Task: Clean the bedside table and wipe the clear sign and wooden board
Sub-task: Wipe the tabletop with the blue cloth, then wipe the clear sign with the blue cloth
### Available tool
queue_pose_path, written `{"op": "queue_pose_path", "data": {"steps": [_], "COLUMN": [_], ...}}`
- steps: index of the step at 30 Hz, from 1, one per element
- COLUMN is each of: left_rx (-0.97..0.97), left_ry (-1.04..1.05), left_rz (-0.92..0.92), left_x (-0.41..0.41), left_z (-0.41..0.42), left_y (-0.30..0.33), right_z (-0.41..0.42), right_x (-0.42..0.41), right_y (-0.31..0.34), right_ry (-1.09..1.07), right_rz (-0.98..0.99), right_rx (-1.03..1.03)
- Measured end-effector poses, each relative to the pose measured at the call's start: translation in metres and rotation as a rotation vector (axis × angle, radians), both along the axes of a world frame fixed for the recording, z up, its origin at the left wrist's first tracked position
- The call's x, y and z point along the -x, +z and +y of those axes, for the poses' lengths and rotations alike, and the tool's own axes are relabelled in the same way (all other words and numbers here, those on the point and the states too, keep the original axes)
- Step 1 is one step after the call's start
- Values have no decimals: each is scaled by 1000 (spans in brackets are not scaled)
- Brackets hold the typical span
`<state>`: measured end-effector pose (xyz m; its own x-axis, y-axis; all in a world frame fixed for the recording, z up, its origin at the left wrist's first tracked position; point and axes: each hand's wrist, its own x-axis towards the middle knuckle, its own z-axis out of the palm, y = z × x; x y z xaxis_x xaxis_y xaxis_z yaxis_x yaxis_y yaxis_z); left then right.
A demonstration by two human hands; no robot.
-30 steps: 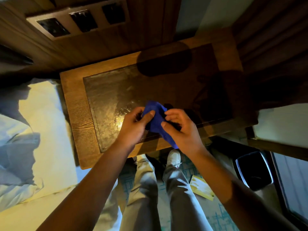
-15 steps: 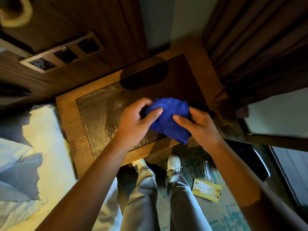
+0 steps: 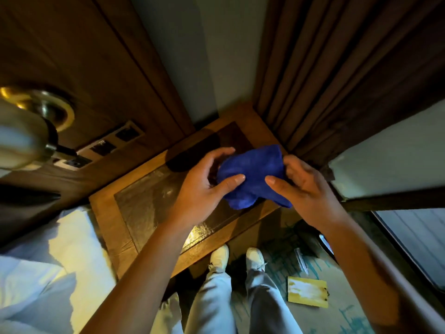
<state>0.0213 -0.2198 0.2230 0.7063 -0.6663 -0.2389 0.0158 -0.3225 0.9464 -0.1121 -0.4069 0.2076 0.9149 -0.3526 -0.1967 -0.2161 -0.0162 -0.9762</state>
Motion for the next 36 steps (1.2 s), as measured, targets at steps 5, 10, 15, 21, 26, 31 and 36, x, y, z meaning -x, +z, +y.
{"op": "queue_pose_path", "data": {"steps": [5,10,15,21,26,31,36], "left_rx": [17,85,163,181,120,-109,-318], "left_ry": [-187,-366,-582,-762,-717,-686,-868], "left_rz": [-132,-300,-395,-217,-141,-225,-433], "left_x": [-6,0,44,87,122,143,188], "left_z": [-18,-41,-66,-88,-104,-100,-104], "left_y": [37,82,111,118,84,18,-43], "right_z": [7,22,41,60,78,104,127], "right_x": [18,53,99,162,228,309,396], "right_y": [43,77,103,116,86,36,-14], "right_ry": [-119,-292,-471,-710,-909,-1124,-1277], "right_rz": [-105,-62,130,-22,-15,82,209], "right_rx": [-131,-104,268,257,193,35,-81]}}
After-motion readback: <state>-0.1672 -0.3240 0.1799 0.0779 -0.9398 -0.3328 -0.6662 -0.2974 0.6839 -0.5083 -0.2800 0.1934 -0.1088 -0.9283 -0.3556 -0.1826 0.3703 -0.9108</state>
